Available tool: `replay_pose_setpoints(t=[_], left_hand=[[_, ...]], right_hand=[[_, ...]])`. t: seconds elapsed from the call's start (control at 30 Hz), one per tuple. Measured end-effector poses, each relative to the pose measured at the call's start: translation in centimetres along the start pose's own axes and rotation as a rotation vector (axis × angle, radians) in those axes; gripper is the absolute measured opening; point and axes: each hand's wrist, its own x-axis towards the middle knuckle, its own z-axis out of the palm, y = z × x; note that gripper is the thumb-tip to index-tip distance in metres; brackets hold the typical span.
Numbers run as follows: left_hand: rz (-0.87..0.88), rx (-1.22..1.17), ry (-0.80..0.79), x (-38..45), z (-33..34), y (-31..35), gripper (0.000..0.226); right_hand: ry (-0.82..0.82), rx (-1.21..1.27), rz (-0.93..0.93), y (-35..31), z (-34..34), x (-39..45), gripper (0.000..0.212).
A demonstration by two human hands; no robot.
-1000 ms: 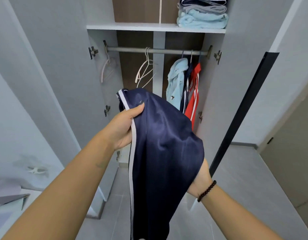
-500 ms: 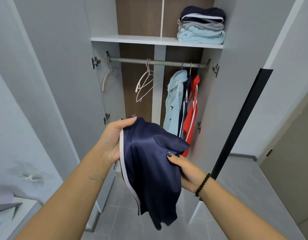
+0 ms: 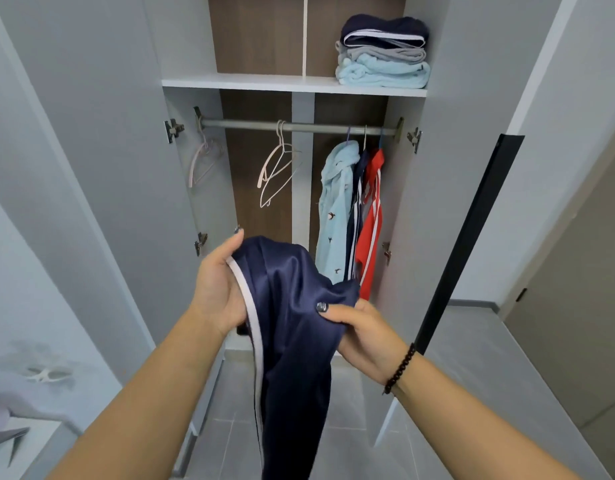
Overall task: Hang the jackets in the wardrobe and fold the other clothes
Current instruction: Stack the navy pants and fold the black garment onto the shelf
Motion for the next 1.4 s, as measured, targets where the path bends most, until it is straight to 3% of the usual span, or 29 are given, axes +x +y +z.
replay_pose_setpoints(t=[0.13,0.23,0.43,0.53,0.67,0.8,0.9,1.0,1.07,1.1,1.13,1.2,1.27,1.3,1.37,1.4], left_hand=[[-0.221,0.021,0.071,-1.8,-2.7,-7.2,0.062],[-0.325,0.2,0.009,-2.8,-3.9,-10.1,0.064],[-0.235,0.298,-0.201,-1.2,-3.4,-8.4,0.05],[-0.222,0.445,-0.273,-0.4,-2.6,-7.6,0.045],[-0.155,0.657,-0.049,0.7,-2.4,-6.7,0.035],[-0.089,0.31,0.066,2.1,-2.6,-5.0,0.033],[0.0,0.26,-0.093,2.6,-1.8,-3.6,0.043],[0.055,0.64,-0.231,3.0,-0.7,-3.0,0.061],[0.119,0.891,-0.178,3.5,0.1,-2.6,0.063],[0.163,0.948,-0.116,3.9,0.4,-2.2,0.06],[0.205,0.964,-0.053,4.3,0.8,-1.5,0.054],[0.258,0.914,0.048,5.2,1.2,0.1,0.031],[0.262,0.797,0.132,5.9,1.7,1.8,0.012],[0.268,0.741,0.16,6.2,2.1,2.6,0.009],[0.312,0.67,0.2,6.7,3.0,4.0,0.007],[0.335,0.634,0.209,6.9,3.4,4.7,0.006]], right_hand=[[0.13,0.1,-0.012,-1.1,-0.2,0.8,0.015],[0.294,0.075,-0.019,-1.3,-1.8,1.4,0.015],[0.128,-0.057,0.142,-1.0,-4.7,0.0,0.054],[0.258,-0.216,0.069,-1.5,-5.4,0.2,0.038],[0.592,-0.402,-0.043,-4.6,-6.6,1.1,0.016],[0.741,-0.469,-0.081,-6.9,-7.3,1.9,0.009],[0.666,-0.387,-0.131,-7.6,-7.0,2.5,0.014],[0.359,-0.4,-0.157,-8.6,-6.6,2.9,0.058],[0.246,-0.601,-0.128,-9.6,-6.2,3.2,0.086],[0.242,-0.749,-0.115,-10.2,-5.7,3.2,0.09],[0.268,-0.91,-0.118,-10.9,-5.4,3.3,0.086],[0.404,-1.083,-0.201,-12.7,-4.6,3.7,0.054],[0.571,-0.85,-0.279,-14.4,-3.5,4.2,0.015],[0.594,-0.645,-0.293,-15.0,-2.6,4.4,0.008],[0.474,-0.366,-0.334,-15.4,-1.2,4.6,0.015],[0.377,-0.359,-0.333,-15.4,-0.7,4.6,0.036]])
